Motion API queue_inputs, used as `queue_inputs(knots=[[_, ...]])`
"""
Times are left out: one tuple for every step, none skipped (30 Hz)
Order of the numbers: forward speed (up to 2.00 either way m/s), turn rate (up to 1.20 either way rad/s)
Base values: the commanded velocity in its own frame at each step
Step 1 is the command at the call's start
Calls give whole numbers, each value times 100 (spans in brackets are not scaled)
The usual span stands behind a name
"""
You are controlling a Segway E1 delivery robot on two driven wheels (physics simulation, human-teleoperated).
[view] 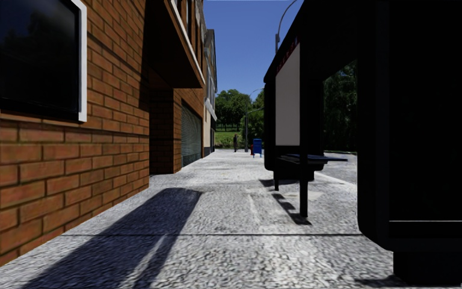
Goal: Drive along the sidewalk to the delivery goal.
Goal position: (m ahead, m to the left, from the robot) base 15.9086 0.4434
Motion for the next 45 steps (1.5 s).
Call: queue_inputs(knots=[[200, 0], [200, 0], [200, 0], [200, 0], [200, 0], [200, 0], [200, 0], [200, 0], [200, 0], [200, 0], [200, 0], [200, 0], [200, 0], [200, 0], [200, 0], [200, 0], [200, 0], [200, 0], [200, 0], [200, 0], [200, 0], [200, 0], [200, 0], [200, 0], [200, 0], [200, 0], [200, 0], [200, 0], [200, 0], [200, 0], [200, 0], [200, 0], [200, 0], [200, 0], [200, 0], [200, 0], [200, 0], [200, 0], [200, 0], [200, 0], [200, 6], [200, 15], [200, 15], [200, 0], [200, 0]])
